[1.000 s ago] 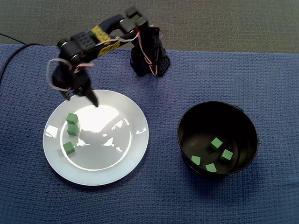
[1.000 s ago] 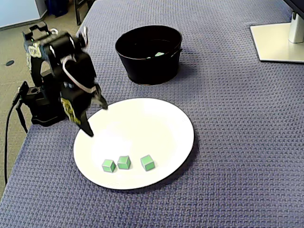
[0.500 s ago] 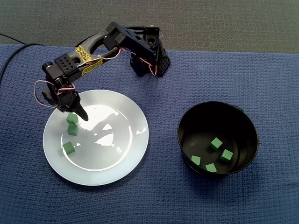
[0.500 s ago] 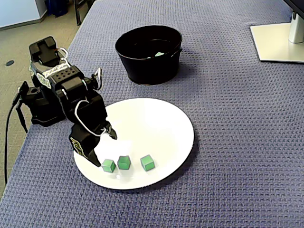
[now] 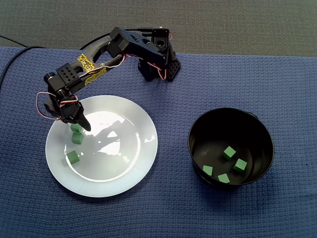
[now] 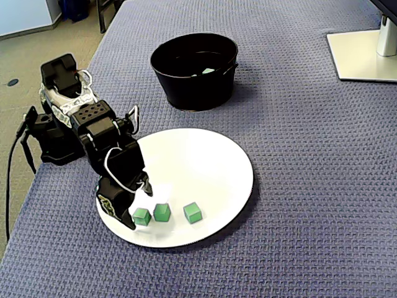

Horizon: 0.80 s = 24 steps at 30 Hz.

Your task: Pick up the items on the white plate and put them in the black container.

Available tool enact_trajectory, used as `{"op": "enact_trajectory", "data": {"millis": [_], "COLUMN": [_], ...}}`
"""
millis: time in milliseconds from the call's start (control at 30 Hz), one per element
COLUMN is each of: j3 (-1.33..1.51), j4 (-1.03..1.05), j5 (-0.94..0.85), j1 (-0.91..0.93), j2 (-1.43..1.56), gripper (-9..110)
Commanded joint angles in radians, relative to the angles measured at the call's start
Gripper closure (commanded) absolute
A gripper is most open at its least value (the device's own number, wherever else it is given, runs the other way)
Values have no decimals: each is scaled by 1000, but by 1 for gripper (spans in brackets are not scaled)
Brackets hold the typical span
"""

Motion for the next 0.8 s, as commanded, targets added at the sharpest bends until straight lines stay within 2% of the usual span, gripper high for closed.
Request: {"op": "enact_trajectory", "data": {"millis": [0, 200, 300, 467, 700, 767], "j3": [-25, -28, -31, -23, -114, -141], "j4": [-15, -15, -20, -20, 31, -14], "j5": [-15, -15, -6, 60, 509, 669], "j1": [15, 18, 20, 14, -69, -110], "j2": [8, -9, -18, -15, 247, 371], "gripper": [77, 90, 101, 101, 101, 101]}}
